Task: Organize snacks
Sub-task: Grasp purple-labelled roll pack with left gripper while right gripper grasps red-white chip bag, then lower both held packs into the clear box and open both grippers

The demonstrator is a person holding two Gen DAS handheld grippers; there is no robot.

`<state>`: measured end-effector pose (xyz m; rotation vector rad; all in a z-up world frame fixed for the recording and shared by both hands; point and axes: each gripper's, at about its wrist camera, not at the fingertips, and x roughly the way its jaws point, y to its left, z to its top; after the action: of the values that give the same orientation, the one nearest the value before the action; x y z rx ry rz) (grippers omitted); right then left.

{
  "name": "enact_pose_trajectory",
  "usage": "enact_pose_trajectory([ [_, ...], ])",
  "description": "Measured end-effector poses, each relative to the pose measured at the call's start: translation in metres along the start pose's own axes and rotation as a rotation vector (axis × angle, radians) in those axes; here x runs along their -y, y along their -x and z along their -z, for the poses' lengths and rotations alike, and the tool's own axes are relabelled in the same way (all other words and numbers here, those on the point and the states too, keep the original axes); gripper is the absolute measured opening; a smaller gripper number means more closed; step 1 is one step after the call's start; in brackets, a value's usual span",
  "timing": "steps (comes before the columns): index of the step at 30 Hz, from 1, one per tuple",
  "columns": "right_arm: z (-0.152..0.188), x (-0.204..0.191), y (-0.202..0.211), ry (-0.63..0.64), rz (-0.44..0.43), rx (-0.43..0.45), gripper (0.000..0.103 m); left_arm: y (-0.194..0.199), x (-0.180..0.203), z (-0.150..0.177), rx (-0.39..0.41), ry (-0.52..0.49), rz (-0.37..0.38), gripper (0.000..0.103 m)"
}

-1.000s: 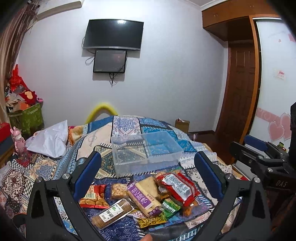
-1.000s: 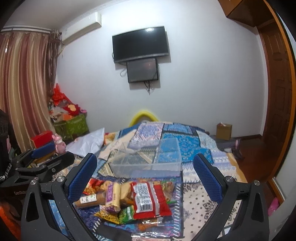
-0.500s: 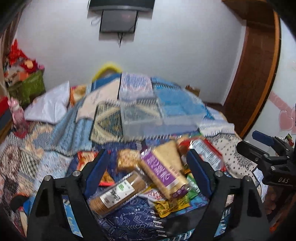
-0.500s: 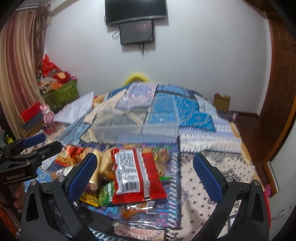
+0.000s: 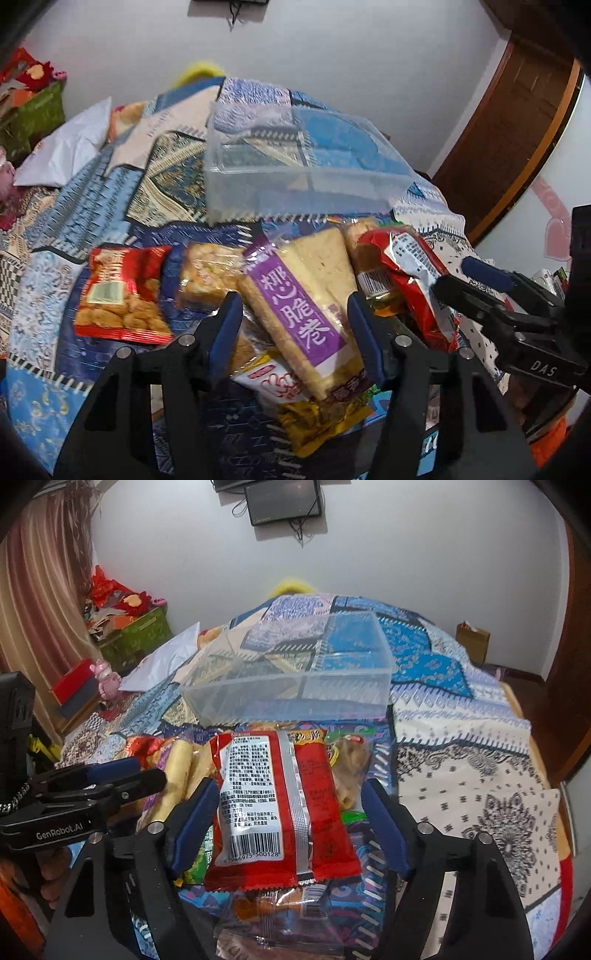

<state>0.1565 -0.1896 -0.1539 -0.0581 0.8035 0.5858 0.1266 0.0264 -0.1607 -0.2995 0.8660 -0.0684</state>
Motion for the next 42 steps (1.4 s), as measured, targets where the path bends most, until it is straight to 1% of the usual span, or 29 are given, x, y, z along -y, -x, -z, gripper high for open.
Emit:
enact_pose_trajectory([
  [4,0.001,0.004,-0.006,-0.018,-0.034,-0.018,0.071,-0.012,0.001,-0.002,-0.027,0.019,0.001,0.059],
  [7,0.001,0.007,-0.008,-0.026,-0.056,-0.028,0.072,-0.017,0.003,-0.003,-0.026,0.013,-0.014,0.059],
  [10,0.000,0.006,-0.015,-0.031,-0.079,-0.053,0.072,-0.021,0.002,-0.004,-0.029,0.015,-0.010,0.059],
  [14,0.000,0.002,-0.020,-0.013,-0.071,-0.067,0.073,-0.029,-0.004,-0.007,-0.035,0.038,0.004,0.059],
  [16,-0.001,0.001,-0.023,-0.013,-0.063,-0.079,0.073,-0.032,-0.006,-0.009,-0.044,0.051,0.016,0.059],
  [17,-0.001,0.003,-0.026,-0.019,-0.060,-0.084,0.072,-0.033,-0.007,-0.010,-0.047,0.054,0.020,0.059],
  [18,-0.002,0.004,-0.027,-0.028,-0.062,-0.085,0.071,-0.034,-0.007,-0.010,-0.047,0.056,0.023,0.057],
  [19,-0.002,0.006,-0.027,-0.039,-0.066,-0.090,0.068,-0.034,-0.007,-0.010,-0.046,0.056,0.022,0.053],
  [20,-0.003,0.007,-0.027,-0.052,-0.072,-0.091,0.065,-0.034,-0.006,-0.011,-0.047,0.054,0.019,0.052],
  [24,-0.003,0.009,-0.021,-0.073,-0.065,-0.073,0.065,-0.030,-0.003,-0.010,-0.043,0.041,0.012,0.049],
  [25,-0.003,0.008,-0.019,-0.069,-0.057,-0.067,0.065,-0.027,-0.002,-0.010,-0.035,0.034,0.015,0.047],
  [32,-0.014,0.010,-0.001,-0.060,-0.038,-0.010,0.065,0.000,0.007,-0.018,0.046,-0.010,0.011,0.047],
  [37,-0.031,0.016,0.012,-0.075,-0.036,0.037,0.065,0.019,0.009,-0.036,0.103,-0.030,-0.002,0.047],
  [42,-0.054,0.019,0.020,-0.077,-0.015,0.096,0.065,0.031,0.009,-0.059,0.163,-0.045,-0.011,0.047],
])
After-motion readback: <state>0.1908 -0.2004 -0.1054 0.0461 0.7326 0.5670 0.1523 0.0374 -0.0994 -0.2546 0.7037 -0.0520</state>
